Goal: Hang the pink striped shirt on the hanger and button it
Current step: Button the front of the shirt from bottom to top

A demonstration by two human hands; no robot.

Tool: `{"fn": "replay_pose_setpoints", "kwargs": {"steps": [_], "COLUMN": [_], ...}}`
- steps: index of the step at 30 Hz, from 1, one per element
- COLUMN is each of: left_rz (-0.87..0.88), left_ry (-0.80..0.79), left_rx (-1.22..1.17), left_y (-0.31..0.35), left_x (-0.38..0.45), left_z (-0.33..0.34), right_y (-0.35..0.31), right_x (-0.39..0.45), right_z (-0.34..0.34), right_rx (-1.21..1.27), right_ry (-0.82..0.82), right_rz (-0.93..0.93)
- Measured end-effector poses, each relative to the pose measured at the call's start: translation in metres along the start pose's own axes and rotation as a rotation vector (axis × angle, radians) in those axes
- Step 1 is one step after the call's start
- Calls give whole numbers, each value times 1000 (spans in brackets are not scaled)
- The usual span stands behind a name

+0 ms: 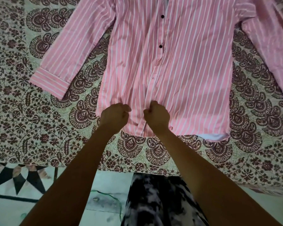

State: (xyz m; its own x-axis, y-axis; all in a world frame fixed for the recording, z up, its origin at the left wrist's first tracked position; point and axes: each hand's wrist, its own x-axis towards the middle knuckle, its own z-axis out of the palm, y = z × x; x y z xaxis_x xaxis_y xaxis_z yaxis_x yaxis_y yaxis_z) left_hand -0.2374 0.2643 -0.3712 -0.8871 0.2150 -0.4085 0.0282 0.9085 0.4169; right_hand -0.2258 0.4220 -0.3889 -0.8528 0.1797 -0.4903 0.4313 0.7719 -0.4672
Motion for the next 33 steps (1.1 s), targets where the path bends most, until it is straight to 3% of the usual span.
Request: {"fn": "replay_pose_setpoints", "kwargs": {"steps": [2,6,11,15,19,24,27,30,33], "left_rz": [-84,-144,-122,-119,-138,-62,-55,-58,-73], "left_ry": [20,63,34,50,34,16,45,34,36], "left_rx": [-135,-477,-591,-508,-548,-450,-401,-299,-187], "left_y": [8,23,46,56,68,81,86,89,93], "left_x": [1,8,18,22,26,29,32,36,39], "left_z": [5,16,32,47,54,59,62,64,66], "right_y": [13,42,58,55,59,77,80,70,67], "right_x": [-1,-5,-5,-4,-17,-10,-10,-16,-22], "right_z": [-5,-20,-29,-31,-40,-78,-104,-97,-61], "right_rx": [246,886,1078,835,551,430,188,-13,-29], "right_ry": [0,5,85,118,371,674,830,598,287], "right_rz": [20,283,437,332,22,-49,-197,-399,-169]}}
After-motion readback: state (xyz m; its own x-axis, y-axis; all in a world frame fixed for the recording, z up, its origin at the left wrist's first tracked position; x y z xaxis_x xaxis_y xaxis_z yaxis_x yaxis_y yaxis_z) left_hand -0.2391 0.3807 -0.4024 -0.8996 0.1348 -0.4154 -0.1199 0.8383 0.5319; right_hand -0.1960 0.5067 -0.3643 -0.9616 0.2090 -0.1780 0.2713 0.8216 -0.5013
